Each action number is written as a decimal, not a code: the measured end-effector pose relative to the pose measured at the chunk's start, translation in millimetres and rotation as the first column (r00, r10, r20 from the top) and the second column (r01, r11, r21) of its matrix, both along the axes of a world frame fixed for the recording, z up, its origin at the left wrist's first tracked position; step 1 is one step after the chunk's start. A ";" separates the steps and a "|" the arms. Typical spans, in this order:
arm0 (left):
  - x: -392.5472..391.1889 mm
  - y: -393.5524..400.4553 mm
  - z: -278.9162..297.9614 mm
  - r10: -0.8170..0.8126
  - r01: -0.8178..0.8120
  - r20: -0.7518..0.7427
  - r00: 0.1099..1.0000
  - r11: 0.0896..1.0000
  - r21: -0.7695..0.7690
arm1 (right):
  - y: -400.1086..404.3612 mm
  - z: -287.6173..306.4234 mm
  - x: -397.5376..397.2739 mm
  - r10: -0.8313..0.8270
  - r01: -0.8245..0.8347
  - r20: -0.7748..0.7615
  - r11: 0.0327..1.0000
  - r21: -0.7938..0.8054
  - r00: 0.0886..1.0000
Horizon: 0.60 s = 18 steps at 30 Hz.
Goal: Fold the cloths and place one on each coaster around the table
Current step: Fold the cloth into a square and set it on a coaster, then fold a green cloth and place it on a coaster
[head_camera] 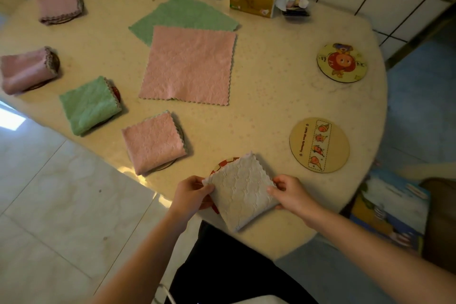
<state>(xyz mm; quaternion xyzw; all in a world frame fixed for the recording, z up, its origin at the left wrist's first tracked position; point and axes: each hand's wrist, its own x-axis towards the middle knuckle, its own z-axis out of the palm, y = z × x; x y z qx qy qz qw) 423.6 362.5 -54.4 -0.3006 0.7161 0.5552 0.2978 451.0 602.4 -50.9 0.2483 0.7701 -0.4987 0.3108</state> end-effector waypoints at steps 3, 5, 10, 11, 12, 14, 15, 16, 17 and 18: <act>7.9 -5.0 -7.4 -0.012 0.010 -0.021 1.000 0.997 -0.073 | -5.4 -10.0 9.5 0.055 -0.049 -0.049 0.992 0.112 0.997; 9.2 -7.4 -11.8 0.002 -0.007 -0.045 0.999 0.994 -0.106 | -8.3 -14.2 11.0 0.082 -0.062 -0.093 0.977 0.203 0.992; 6.6 -9.2 -17.9 -0.047 0.025 -0.105 0.993 0.979 -0.203 | -10.5 -16.5 11.7 0.122 -0.067 -0.164 0.949 0.307 0.979; 5.7 -9.7 -18.7 -0.087 0.059 -0.105 0.991 0.968 -0.244 | -10.5 -16.6 12.5 0.130 -0.073 -0.163 0.945 0.318 0.978; 5.5 -10.0 -19.6 -0.123 0.089 -0.101 0.987 0.954 -0.285 | -9.8 -16.9 13.2 0.144 -0.083 -0.160 0.939 0.334 0.977; 4.1 -11.7 -18.9 -0.177 0.136 -0.090 0.980 0.928 -0.347 | -8.4 -17.2 12.6 0.191 -0.123 -0.141 0.913 0.390 0.972; 3.0 -12.7 -17.2 -0.205 0.155 -0.094 0.974 0.913 -0.377 | -7.3 -15.8 11.2 0.220 -0.145 -0.131 0.893 0.425 0.967; 0.1 -14.2 -14.5 -0.238 0.172 -0.118 0.964 0.898 -0.405 | -6.3 -14.3 8.0 0.247 -0.161 -0.130 0.871 0.464 0.960; -3.0 -15.6 -10.9 -0.278 0.190 -0.154 0.948 0.883 -0.429 | -5.2 -11.7 4.2 0.273 -0.169 -0.142 0.849 0.502 0.951; -8.5 -17.5 -7.7 -0.320 0.207 -0.194 0.927 0.872 -0.444 | -5.0 -8.7 -1.7 0.300 -0.170 -0.166 0.828 0.534 0.940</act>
